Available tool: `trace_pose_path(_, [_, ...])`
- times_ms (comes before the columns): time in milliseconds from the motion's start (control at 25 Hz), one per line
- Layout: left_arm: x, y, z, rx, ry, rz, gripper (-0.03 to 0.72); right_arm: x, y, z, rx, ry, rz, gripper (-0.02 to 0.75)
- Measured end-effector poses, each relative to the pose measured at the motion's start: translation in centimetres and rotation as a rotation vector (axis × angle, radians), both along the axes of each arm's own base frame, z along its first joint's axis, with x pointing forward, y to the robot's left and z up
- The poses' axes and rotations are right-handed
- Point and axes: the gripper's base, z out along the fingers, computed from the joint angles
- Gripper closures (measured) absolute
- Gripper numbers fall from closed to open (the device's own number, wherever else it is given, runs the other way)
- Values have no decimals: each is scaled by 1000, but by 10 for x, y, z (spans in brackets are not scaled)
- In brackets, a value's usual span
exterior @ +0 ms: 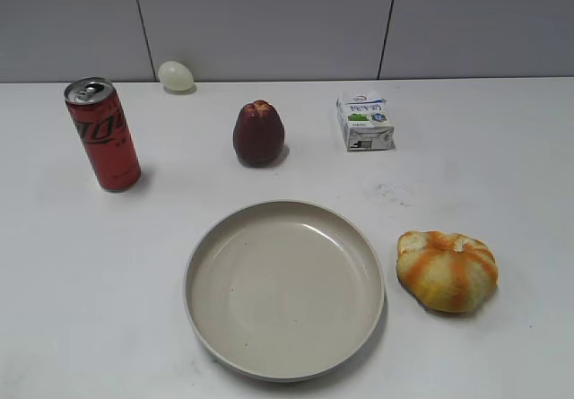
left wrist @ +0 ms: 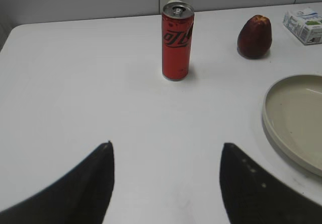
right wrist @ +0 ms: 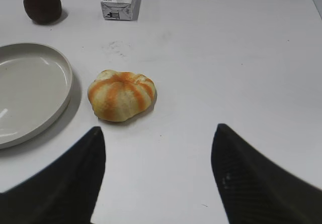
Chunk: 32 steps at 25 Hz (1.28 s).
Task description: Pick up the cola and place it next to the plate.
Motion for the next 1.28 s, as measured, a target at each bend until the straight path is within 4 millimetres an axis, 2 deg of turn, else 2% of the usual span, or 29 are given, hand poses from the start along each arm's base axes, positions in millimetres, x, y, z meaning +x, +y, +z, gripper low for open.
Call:
trace_pose_path(280, [3,0,1,9,18,6,188,0,0,0,0,0,0,206])
trace_pose_path(400, [17,1,10,29,89,27,188,0,0,0,0,0,0,206])
trace_pose_path(520, [40,0,22,44,185,35,188,0,0,0,0,0,0,206])
trace_pose_path(680, [83,-3,36,57,337,34,188,0,0,0,0,0,0,206])
trace_pose_path(840, [138,-6,47,66,451,35,188,0,0,0,0,0,0,206])
trace_pose_path(960, [181,-8,56,65,470,40,187,0,0,0,0,0,0,206])
trace_pose_path(1040, [211,-12,61,67,469,33,154,0,0,0,0,0,0,206])
trace_pose_path(1160, [250,-24,65,73,454,3,50,0,0,0,0,0,0,206])
trace_pose_path(1280, [285,-41,65,81,437,-40,27,0,0,0,0,0,0,206])
